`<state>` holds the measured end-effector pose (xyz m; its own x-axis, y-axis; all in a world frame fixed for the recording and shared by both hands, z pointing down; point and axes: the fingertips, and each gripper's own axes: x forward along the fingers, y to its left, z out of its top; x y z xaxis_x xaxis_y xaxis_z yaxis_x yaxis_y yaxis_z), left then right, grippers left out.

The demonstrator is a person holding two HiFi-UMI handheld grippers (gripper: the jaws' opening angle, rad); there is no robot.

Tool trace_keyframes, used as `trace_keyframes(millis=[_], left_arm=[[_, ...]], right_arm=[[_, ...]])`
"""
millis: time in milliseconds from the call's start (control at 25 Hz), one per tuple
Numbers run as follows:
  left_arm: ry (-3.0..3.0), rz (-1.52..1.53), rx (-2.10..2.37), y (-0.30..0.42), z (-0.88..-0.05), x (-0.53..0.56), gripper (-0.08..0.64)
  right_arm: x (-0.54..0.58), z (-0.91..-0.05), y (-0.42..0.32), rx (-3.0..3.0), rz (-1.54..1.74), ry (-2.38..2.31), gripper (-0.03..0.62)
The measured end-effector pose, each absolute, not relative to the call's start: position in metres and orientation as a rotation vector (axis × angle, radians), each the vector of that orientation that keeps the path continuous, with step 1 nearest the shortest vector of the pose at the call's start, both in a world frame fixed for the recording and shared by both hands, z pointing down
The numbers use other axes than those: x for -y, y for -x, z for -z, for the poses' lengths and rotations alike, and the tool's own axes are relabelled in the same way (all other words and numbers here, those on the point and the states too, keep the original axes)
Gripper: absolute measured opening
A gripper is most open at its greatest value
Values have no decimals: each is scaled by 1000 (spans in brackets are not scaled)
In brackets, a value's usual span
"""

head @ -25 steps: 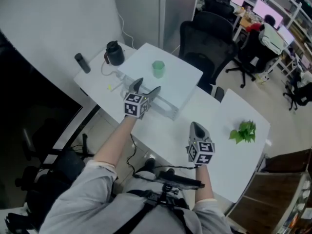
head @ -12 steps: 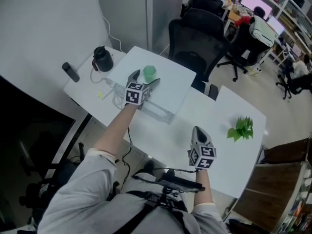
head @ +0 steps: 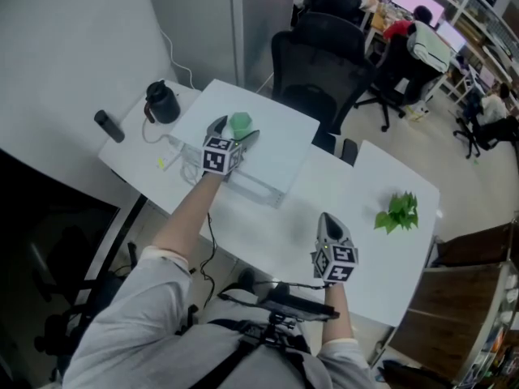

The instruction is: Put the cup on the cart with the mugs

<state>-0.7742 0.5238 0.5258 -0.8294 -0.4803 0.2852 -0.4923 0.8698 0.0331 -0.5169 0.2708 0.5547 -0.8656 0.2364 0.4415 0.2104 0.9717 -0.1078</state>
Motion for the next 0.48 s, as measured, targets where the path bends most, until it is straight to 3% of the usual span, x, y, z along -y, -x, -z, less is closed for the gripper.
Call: trace_keyframes(millis=[40,120,480], left_arm=[[-738,-69,2754,773,-526,-524,457],[-734,-94,2756,772,-526,-526,311],[-729,-106,2772,771,-520,-527,307]], right_arm=[[-271,-556,517,2652,-79,320,9],[-273,-558,517,2648,-81,328,9],[-273,-561,518,2648,-83,332,9]])
